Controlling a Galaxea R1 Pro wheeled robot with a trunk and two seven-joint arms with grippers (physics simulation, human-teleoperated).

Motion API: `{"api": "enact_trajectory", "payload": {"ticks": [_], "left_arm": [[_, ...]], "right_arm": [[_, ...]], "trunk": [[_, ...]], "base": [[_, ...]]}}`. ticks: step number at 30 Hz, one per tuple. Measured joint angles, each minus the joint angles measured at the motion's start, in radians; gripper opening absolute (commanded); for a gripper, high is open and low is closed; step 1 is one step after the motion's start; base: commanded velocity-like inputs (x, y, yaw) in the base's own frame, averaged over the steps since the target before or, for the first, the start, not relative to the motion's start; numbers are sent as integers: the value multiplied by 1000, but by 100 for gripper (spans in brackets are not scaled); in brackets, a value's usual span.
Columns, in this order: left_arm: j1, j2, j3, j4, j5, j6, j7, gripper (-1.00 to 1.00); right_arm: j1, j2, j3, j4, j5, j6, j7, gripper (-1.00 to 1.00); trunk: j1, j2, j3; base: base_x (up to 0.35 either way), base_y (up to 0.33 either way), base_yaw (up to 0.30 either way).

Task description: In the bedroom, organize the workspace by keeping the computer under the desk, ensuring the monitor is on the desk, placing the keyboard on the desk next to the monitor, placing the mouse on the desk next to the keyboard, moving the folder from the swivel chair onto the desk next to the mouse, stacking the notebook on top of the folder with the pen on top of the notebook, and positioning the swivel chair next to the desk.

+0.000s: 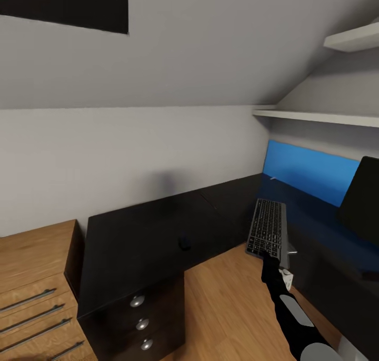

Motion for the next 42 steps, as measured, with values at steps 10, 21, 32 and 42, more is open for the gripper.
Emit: {"api": "enact_trajectory", "payload": {"ticks": [10, 21, 32, 42], "left_arm": [[0, 0, 0, 0, 1, 2, 1, 100], [0, 0, 0, 0, 1, 2, 1, 100], [0, -1, 0, 0, 1, 2, 2, 100], [0, -1, 0, 0, 1, 3, 2, 100]], "right_arm": [[0, 0, 2, 0, 1, -20, 0, -100], [0, 2, 12, -1, 6, -22, -6, -100], [0, 9, 13, -2, 8, -21, -6, -100], [0, 9, 13, -3, 10, -20, -6, -100]], "trunk": [[0, 0, 13], [0, 0, 28], [0, 0, 44], [0, 0, 59]], "base": [[-156, -195, 159], [-147, -209, 96], [-13, -48, 8], [-173, -208, 67]]}}
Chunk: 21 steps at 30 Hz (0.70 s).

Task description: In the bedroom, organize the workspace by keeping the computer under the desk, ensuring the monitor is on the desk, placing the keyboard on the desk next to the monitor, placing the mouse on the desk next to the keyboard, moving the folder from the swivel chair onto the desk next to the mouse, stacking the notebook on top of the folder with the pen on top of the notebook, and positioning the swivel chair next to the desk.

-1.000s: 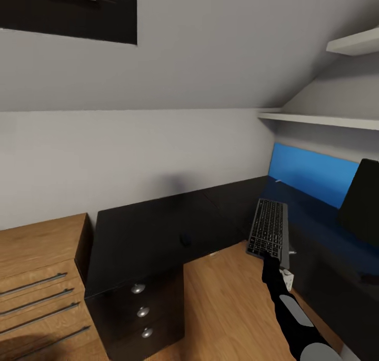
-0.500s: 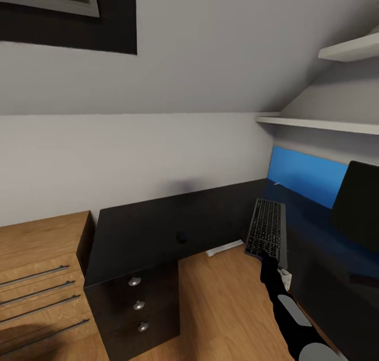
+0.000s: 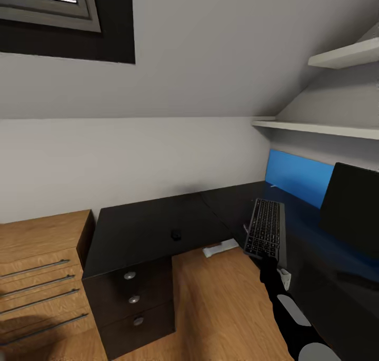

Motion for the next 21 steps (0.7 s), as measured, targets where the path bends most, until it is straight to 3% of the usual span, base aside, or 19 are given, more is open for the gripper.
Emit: {"api": "enact_trajectory", "payload": {"ticks": [6, 21], "left_arm": [[0, 1, 1, 0, 0, 0, 0, 100], [0, 2, 1, 0, 0, 0, 0, 100]], "right_arm": [[0, 0, 5, 0, 0, 0, 0, -100], [0, 22, 55, 2, 3, -3, -3, -100]], "trunk": [[0, 0, 9], [0, 0, 31]], "base": [[-185, -101, 81], [-11, -5, 94]]}}
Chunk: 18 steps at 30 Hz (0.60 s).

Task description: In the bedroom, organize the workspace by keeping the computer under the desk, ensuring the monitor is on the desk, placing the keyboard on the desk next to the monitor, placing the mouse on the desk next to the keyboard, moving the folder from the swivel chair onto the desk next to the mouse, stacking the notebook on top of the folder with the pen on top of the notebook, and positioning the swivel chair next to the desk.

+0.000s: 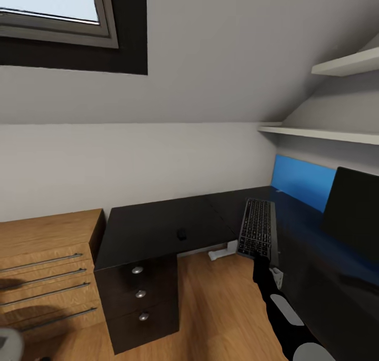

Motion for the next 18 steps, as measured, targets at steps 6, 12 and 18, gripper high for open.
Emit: {"api": "enact_trajectory", "payload": {"ticks": [6, 12, 18], "left_arm": [[0, 0, 0, 0, 0, 0, 0, 100], [0, 0, 0, 0, 0, 1, 0, 100], [0, 0, 0, 0, 0, 1, 0, 100]], "right_arm": [[0, 0, 9, -1, 0, 1, 0, -100], [0, -6, 50, -4, 0, 5, -15, -100], [0, -10, 59, -41, 60, 12, -94, -100]], "trunk": [[0, 0, 8], [0, 0, 16], [0, 0, 24]], "base": [[0, 0, 145], [0, 0, 165], [0, 0, 174]]}}
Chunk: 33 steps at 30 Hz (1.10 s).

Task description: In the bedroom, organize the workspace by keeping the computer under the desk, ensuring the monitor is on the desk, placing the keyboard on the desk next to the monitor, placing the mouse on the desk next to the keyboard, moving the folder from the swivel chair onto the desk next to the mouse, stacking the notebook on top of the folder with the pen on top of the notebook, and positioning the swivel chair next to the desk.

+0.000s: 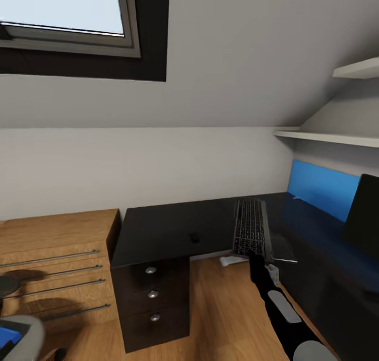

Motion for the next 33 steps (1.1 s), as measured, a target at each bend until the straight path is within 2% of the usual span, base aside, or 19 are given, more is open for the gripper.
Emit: {"api": "enact_trajectory", "payload": {"ticks": [4, 8, 17, 24, 30, 33], "left_arm": [[0, 0, 0, 0, 0, 0, 0, 100], [0, -1, 0, 0, 0, 0, 0, 100], [-1, -2, -1, 0, 0, 0, 0, 100], [0, -2, -1, 0, 0, 0, -1, 100], [-1, -2, -1, 0, 0, 0, -1, 100], [-1, -2, -1, 0, 0, 0, -1, 100]], "right_arm": [[0, -1, 1, -15, 66, 17, -8, -100], [0, -1, 0, -19, 94, 31, -8, -100], [1, -10, -4, -13, 98, 33, -8, -100], [3, -52, 1, -13, 100, 56, 1, -100], [3, -59, 1, -16, 104, 74, 1, -100], [3, -71, 2, -18, 107, 88, 18, -100]], "trunk": [[0, 0, 4], [0, 0, 7], [0, 0, 8], [0, 0, 8], [0, 0, 8], [0, 0, 8]], "base": [[0, 0, 198], [0, 0, 170], [0, 0, 108], [0, 0, 6], [0, 0, 0], [0, 0, 0]]}}
